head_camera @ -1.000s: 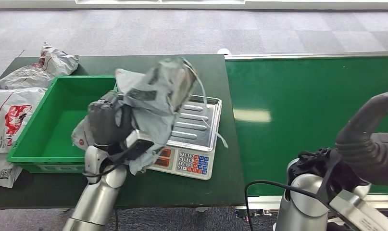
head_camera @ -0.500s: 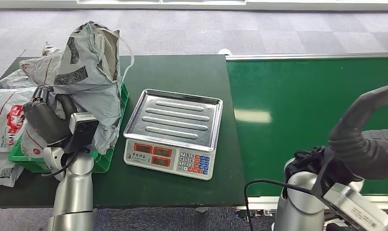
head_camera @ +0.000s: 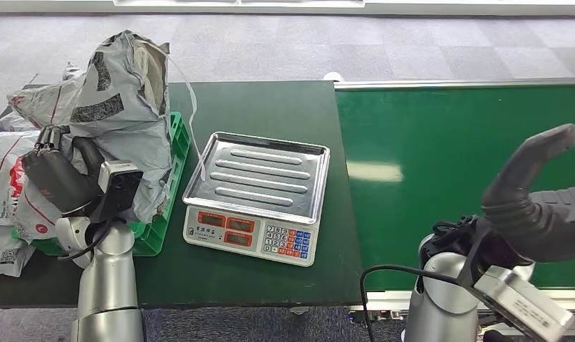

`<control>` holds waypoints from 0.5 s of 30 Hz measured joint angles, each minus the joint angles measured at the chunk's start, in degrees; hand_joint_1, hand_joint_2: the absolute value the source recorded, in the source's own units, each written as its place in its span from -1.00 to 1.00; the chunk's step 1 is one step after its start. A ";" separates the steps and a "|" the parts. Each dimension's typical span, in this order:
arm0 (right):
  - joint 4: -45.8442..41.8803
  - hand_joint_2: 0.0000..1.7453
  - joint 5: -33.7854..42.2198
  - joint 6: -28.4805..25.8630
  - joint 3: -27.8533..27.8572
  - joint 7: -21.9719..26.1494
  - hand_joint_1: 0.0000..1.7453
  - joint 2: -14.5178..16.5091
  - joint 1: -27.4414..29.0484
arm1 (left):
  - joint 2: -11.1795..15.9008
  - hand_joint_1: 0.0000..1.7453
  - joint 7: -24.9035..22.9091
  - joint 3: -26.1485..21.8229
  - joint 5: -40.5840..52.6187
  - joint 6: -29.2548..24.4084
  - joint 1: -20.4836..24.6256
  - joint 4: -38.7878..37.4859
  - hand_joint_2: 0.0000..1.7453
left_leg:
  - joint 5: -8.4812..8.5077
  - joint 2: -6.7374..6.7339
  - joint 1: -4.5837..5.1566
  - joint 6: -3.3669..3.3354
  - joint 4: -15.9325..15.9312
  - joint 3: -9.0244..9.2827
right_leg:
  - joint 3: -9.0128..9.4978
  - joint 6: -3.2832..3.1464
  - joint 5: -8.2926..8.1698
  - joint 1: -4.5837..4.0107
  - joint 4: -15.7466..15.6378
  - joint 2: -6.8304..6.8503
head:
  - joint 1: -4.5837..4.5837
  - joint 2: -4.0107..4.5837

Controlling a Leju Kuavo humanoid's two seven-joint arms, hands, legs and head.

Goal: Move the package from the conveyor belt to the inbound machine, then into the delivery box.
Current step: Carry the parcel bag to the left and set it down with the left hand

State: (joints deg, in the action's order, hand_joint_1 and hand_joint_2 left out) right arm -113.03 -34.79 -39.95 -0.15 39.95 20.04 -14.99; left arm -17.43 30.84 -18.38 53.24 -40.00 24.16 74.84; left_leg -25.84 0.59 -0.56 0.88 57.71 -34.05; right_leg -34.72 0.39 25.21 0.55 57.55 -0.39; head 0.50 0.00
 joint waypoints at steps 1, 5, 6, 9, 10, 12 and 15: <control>0.01 1.00 0.00 0.00 0.00 0.00 -1.00 0.00 0.00 | -0.01 1.00 0.00 -0.01 0.02 0.00 0.00 0.00 1.00 | 0.00 0.00 0.00 0.00 0.00 0.00 | 0.00 0.00 0.00 0.00 0.00 0.00 | 0.00 0.00; 0.01 1.00 0.01 0.00 0.06 0.00 -1.00 -0.02 0.01 | -0.07 1.00 -6.42 -0.64 9.97 0.00 0.39 -0.04 1.00 | 0.00 0.01 0.00 0.00 0.00 0.01 | -0.01 0.00 0.00 0.00 -0.01 -0.01 | 0.00 0.00; 0.01 1.00 0.05 0.00 0.11 0.00 -1.00 -0.02 0.01 | 0.57 1.00 -11.75 -0.78 16.68 0.03 0.88 -0.58 1.00 | 0.00 0.00 0.01 0.00 0.00 0.03 | -0.03 0.00 0.00 0.00 -0.01 -0.03 | -0.01 0.00; 0.01 1.00 0.33 -0.01 0.20 0.00 -1.00 -0.02 0.03 | 6.07 1.00 -39.71 4.25 32.21 1.91 4.98 -9.67 1.00 | 0.03 -0.16 -0.01 0.04 0.01 0.08 | -0.14 -0.08 -0.07 0.01 -0.01 -0.14 | 0.01 0.00; 0.01 1.00 0.41 -0.01 0.21 0.00 -1.00 -0.02 0.03 | 8.27 1.00 -50.34 7.89 33.60 2.93 6.94 -14.38 1.00 | 0.05 -0.22 -0.02 0.06 0.01 0.07 | -0.16 -0.12 -0.11 0.00 0.00 -0.17 | 0.03 0.00; 0.01 1.00 0.51 -0.02 0.22 0.00 -1.00 -0.02 0.03 | 11.83 0.50 -64.92 15.54 33.60 4.32 10.39 -23.05 0.50 | 0.10 -0.24 -0.06 0.08 0.00 0.05 | -0.12 -0.15 -0.15 -0.05 0.03 -0.17 | 0.01 0.00; 0.01 1.00 0.46 -0.02 0.22 -0.01 -1.00 -0.02 0.02 | 15.35 -1.00 -64.74 22.76 33.48 5.08 13.64 -33.94 -1.00 | 0.14 -0.34 -0.06 0.09 -0.01 0.05 | -0.10 -0.18 -0.20 -0.06 0.06 -0.31 | -0.01 0.00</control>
State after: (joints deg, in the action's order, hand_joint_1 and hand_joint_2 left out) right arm -113.02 -34.33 -39.98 0.07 39.95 20.02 -14.97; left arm -2.08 -33.90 4.38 86.72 -34.92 37.79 40.90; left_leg -25.70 0.26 -0.62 0.97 57.70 -34.00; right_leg -34.82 0.20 25.01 0.49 57.61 -0.70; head 0.50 0.00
